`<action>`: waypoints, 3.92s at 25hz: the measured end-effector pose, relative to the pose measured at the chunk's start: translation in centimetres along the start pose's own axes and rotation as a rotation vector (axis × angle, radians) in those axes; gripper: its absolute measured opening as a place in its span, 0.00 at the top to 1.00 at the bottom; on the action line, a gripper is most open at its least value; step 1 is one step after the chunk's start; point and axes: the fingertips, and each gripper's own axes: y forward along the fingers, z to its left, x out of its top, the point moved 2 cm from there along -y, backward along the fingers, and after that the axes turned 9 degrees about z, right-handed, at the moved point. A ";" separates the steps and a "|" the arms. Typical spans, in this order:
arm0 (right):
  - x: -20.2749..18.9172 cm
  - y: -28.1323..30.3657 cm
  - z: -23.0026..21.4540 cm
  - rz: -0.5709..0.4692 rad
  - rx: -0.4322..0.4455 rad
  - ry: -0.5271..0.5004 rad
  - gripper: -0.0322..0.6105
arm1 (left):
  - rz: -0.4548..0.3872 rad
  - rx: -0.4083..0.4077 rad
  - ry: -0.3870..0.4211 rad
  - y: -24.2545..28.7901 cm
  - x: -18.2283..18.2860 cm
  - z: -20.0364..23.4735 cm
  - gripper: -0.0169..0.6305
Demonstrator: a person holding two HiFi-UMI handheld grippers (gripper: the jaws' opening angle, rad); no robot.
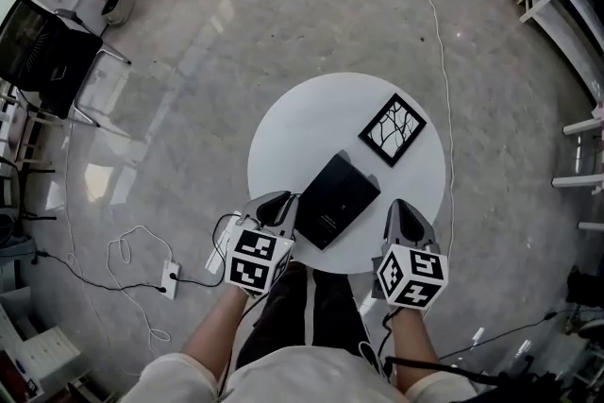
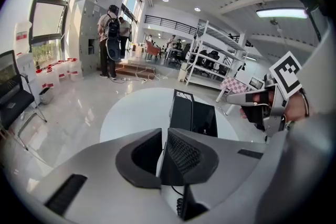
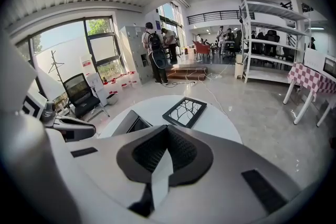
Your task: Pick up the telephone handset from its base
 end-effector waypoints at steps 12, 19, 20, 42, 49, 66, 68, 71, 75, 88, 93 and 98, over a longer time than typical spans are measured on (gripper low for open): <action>-0.9 -0.1 -1.3 0.019 -0.016 0.017 0.91 | 0.117 -0.178 0.114 2.9 -0.6 -1.8 0.63; -1.4 -0.1 -1.9 0.028 -0.025 0.028 0.91 | 0.154 -0.249 0.123 4.7 -0.5 -2.5 0.52; -1.5 -0.2 -2.0 0.030 -0.028 0.030 0.91 | 0.158 -0.251 0.126 4.9 -0.5 -2.5 0.52; -2.9 -0.1 -3.8 0.047 -0.027 0.077 0.91 | 0.234 -0.401 0.184 6.5 -0.3 -3.8 0.53; -2.6 0.0 -3.1 0.047 -0.011 0.065 0.91 | 0.229 -0.337 0.174 5.7 -0.2 -3.4 0.60; -3.3 -0.3 -3.6 0.051 -0.011 0.083 0.91 | 0.148 -0.346 0.188 4.7 0.1 -3.9 0.67; -3.5 -0.3 -3.7 0.053 -0.012 0.087 0.91 | 0.143 -0.341 0.202 4.5 0.3 -4.1 0.67; -3.7 -0.3 -3.7 0.058 -0.010 0.092 0.91 | 0.152 -0.337 0.209 4.5 0.2 -4.2 0.67; -3.5 -0.2 -3.4 0.057 -0.003 0.089 0.91 | 0.178 -0.307 0.179 5.3 0.0 -3.6 0.67; -3.6 0.1 -3.3 0.064 0.008 0.095 0.91 | 0.205 -0.272 0.199 5.6 -0.1 -3.8 0.66; -3.6 0.2 -3.4 0.067 0.011 0.096 0.91 | 0.220 -0.278 0.218 5.8 0.2 -3.8 0.61; -3.7 0.4 -3.4 0.072 0.011 0.103 0.91 | 0.262 -0.276 0.209 5.8 0.2 -3.7 0.61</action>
